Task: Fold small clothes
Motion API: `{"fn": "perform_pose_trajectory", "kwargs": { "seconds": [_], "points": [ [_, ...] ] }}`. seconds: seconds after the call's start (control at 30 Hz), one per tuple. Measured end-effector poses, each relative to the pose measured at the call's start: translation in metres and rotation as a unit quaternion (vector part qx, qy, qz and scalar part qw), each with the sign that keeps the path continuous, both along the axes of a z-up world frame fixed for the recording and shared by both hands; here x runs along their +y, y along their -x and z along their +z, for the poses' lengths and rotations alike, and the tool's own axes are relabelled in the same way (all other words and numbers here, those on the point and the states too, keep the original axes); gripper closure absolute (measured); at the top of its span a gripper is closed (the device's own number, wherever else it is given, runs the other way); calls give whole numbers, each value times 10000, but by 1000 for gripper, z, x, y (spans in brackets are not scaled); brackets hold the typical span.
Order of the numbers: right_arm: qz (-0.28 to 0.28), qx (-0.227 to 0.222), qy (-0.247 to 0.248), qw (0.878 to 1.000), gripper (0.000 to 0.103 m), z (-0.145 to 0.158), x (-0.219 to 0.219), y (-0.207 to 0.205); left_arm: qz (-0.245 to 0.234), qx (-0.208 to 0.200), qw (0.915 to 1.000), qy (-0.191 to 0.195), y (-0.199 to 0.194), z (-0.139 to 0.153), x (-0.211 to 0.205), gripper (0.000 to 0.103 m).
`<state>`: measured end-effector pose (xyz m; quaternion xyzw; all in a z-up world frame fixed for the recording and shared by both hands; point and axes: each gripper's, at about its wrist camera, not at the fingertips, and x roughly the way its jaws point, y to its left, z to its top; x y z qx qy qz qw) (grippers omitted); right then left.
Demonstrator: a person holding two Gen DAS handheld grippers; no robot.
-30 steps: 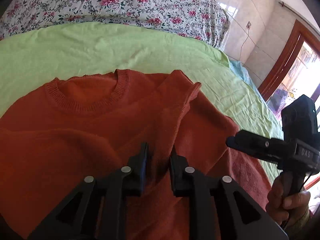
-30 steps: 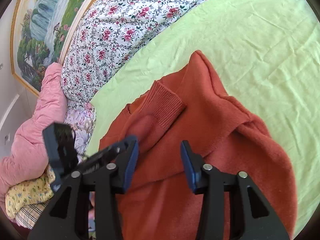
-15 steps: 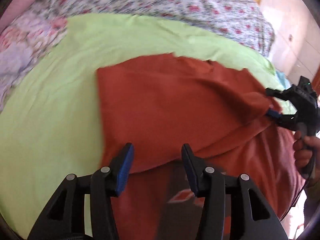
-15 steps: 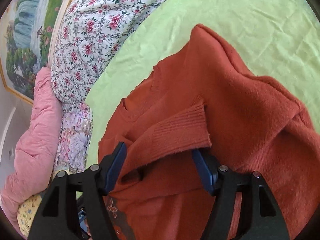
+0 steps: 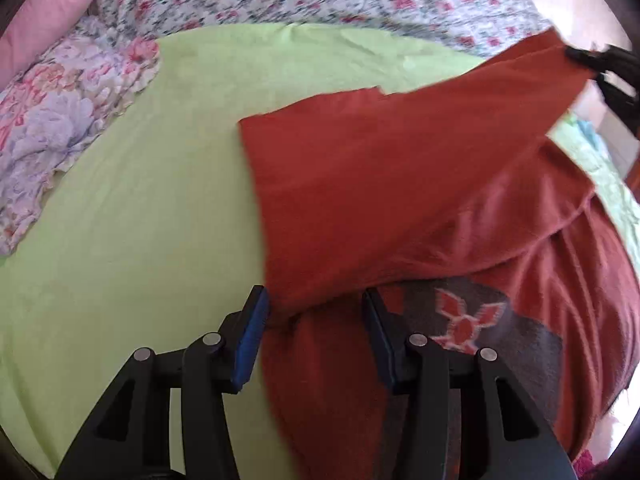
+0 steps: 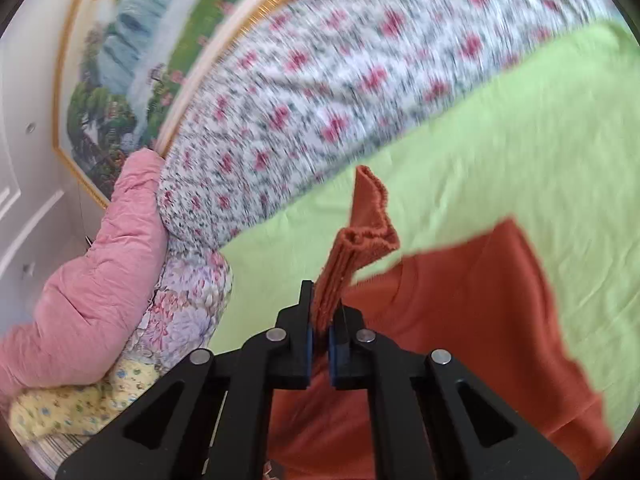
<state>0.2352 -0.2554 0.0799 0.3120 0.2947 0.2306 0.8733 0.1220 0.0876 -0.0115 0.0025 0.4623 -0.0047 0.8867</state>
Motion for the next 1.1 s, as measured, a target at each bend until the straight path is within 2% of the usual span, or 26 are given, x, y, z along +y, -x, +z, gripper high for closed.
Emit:
{"fn": "perform_pose_trajectory", "kwargs": {
  "seconds": [0.03,0.07,0.13,0.23,0.33,0.4,0.47,0.6,0.77,0.93,1.0,1.03,1.07,1.1],
  "points": [
    [-98,-21,160,9998,97,1,-5,5,122,132,9998,2,-4,-6,4,54],
    [-155,53,257,9995,97,-5,-9,6,197,191,9995,173,-5,-10,9,54],
    [-344,517,495,9968,97,-37,-23,5,329,154,9983,448,-7,-10,17,54],
    [-352,1142,523,9915,97,-85,-34,3,539,158,9967,586,-8,-9,24,55],
    [-308,1332,620,9887,97,-105,-34,3,870,149,9932,761,-9,-8,39,57],
    [-282,1204,659,9901,97,-102,-35,3,1008,171,9884,1120,-10,-9,52,57],
    [-232,1263,994,9867,97,-105,-33,0,1072,192,9857,1289,-11,-10,55,56],
    [-182,1560,1298,9790,96,-122,-34,4,1078,259,9868,1180,-8,-6,50,56],
    [-308,1377,1418,9798,93,-101,-49,38,734,322,9889,1254,13,4,38,58],
    [-111,1133,1597,9806,91,-79,-58,81,308,335,9898,1347,51,15,21,56],
    [-21,1067,1667,9802,76,-74,-60,97,160,383,9889,1425,69,18,16,55],
    [5,1039,1722,9796,56,-73,-62,109,106,397,9887,1442,77,18,14,54],
    [12,1008,1763,9792,43,-72,-63,116,42,416,9884,1459,86,19,12,53],
    [18,928,1810,9791,42,-70,-64,127,-14,443,9881,1470,95,19,11,53]
  ]
}}
